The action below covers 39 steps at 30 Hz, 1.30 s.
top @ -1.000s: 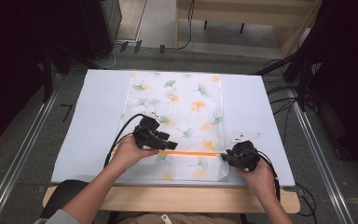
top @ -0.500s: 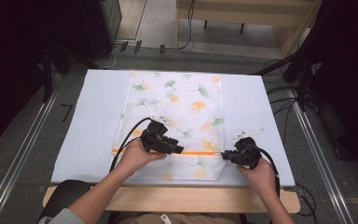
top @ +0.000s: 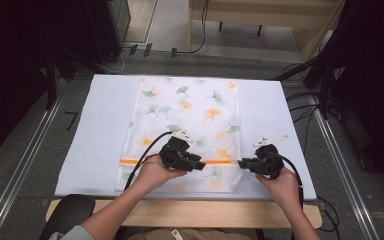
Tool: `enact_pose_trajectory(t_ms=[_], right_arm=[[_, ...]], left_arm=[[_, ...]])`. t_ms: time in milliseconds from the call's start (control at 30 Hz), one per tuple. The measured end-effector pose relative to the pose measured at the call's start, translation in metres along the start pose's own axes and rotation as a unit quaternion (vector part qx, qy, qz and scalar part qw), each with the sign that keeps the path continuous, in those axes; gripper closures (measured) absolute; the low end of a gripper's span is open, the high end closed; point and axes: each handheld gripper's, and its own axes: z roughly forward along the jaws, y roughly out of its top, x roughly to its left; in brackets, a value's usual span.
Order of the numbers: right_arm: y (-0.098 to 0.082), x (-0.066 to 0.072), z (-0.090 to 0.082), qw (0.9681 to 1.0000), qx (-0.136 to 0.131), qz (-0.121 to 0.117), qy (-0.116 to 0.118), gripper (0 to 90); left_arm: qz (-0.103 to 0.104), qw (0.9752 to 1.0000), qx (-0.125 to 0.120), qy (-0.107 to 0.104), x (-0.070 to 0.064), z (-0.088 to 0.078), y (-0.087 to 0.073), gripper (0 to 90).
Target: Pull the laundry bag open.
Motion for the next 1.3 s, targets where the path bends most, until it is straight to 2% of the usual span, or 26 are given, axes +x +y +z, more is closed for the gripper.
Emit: enact_pose_trajectory(t_ms=[100,233,333,433,500,667,833,967,1067,1200,1300], right_arm=[[0.001,0.002,-0.001,1.0000,-0.001,-0.002,0.000,84.9],[0.002,0.002,-0.002,1.0000,-0.001,-0.005,0.006,85.0],[0.003,0.002,-0.003,0.9999,-0.003,-0.009,0.009,84.9],[0.004,0.002,-0.004,0.9999,-0.005,-0.009,0.011,85.0],[0.004,0.003,-0.005,0.9998,-0.007,-0.010,0.013,85.0],[0.005,0.005,-0.007,0.9997,-0.009,-0.016,0.017,85.0],[0.007,0.008,-0.008,0.9992,-0.014,-0.029,0.023,85.0],[0.007,0.009,-0.010,0.9983,-0.020,-0.038,0.038,85.0],[0.008,0.011,-0.010,0.9975,-0.022,-0.053,0.042,85.0],[0.009,0.014,-0.010,0.9966,-0.020,-0.062,0.052,85.1],[0.010,0.017,-0.010,0.9961,-0.018,-0.067,0.055,85.2]], left_arm=[[-0.001,0.9999,-0.005,-0.010,-0.004,0.004,0.003,69.6],[0.009,0.9998,0.009,-0.012,-0.010,0.015,0.008,71.6],[0.014,0.9998,0.010,-0.014,-0.013,0.022,0.011,71.1],[0.014,0.9998,0.005,-0.016,-0.015,0.031,0.015,64.3],[0.016,0.9996,0.005,-0.021,-0.016,0.036,0.017,65.9],[0.029,0.9994,0.014,-0.015,-0.021,0.046,0.024,66.5],[0.033,0.9991,0.025,-0.006,-0.020,0.055,0.029,66.8],[0.036,0.9989,0.029,-0.001,-0.019,0.057,0.029,66.5],[0.037,0.9988,0.031,0.000,-0.017,0.059,0.029,65.2],[0.037,0.9988,0.031,0.000,-0.015,0.061,0.030,63.0],[0.034,0.9990,0.025,-0.011,-0.015,0.061,0.030,62.1]])
